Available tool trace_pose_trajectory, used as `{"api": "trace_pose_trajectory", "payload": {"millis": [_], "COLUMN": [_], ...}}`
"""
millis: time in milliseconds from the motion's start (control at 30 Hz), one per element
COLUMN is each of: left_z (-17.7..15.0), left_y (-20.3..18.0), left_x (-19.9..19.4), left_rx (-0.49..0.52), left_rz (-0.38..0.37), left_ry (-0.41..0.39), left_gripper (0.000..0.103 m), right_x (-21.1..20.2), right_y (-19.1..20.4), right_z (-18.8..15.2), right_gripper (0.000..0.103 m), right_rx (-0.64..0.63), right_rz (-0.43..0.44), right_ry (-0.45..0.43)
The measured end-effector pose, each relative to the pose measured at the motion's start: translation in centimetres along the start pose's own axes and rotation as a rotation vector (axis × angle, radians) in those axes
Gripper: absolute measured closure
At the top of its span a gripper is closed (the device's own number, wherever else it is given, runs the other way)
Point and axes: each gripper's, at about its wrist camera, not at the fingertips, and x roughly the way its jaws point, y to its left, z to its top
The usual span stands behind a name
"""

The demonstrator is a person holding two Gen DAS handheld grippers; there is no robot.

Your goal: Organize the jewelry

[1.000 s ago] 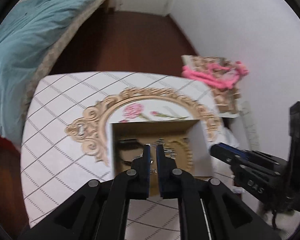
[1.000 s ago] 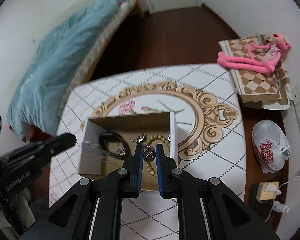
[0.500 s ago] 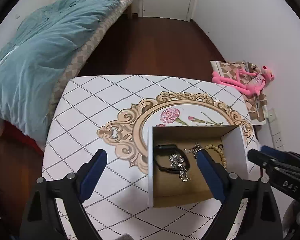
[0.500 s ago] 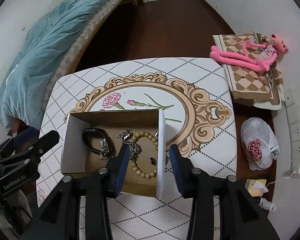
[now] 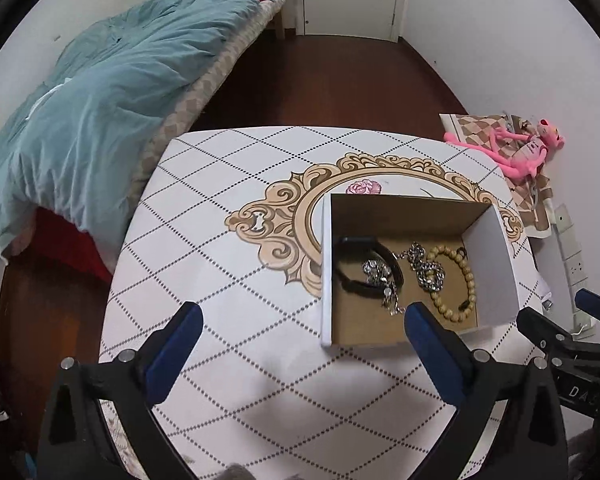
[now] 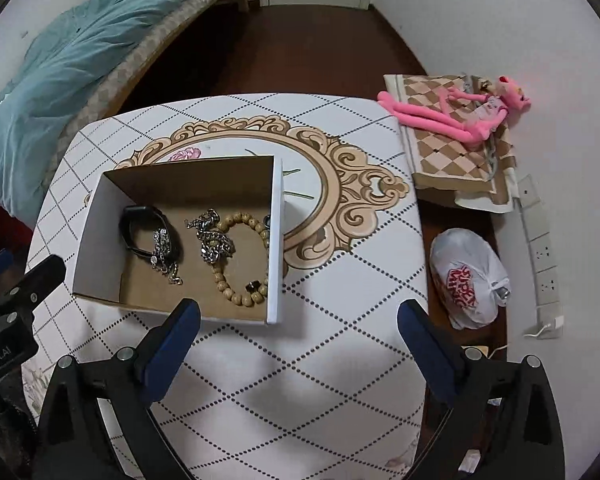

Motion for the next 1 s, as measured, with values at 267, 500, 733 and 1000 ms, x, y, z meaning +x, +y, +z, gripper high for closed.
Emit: {"api": "trace_pose_trajectory", "payload": {"millis": [267,500,733,1000], "left_z": [-1.6,-3.2,-4.5,-5.3], "left_y": [0.5,0.7,0.4,0.7], "left_x": [-5.7,-12.6,-19.2,-23.9], "left_rx": [-0.019,-0.023,0.002,-0.005], "left_rz": [-0.011,-0.039,-0.037,-0.05], "left_ry": [-0.064,-0.149,-0.244,-0.295], "left_gripper": [0.0,0.0,0.0,0.0], "right_x": [-5.7,-13.3,-20.6,-26.9], "right_y": [-0.3,-0.4,-0.4,-1.0], "right_z": [-1.9,-4.6,-7.0,-9.0], "right_gripper": [0.003,0.003,0.003,0.003], "right_rx": [0.027,0.051,0.062,0.081], "right_rz": [-0.007,-0.004,-0.006,-0.043], "right_ry": [-0.089,-0.212,-0.32,-0.422]}}
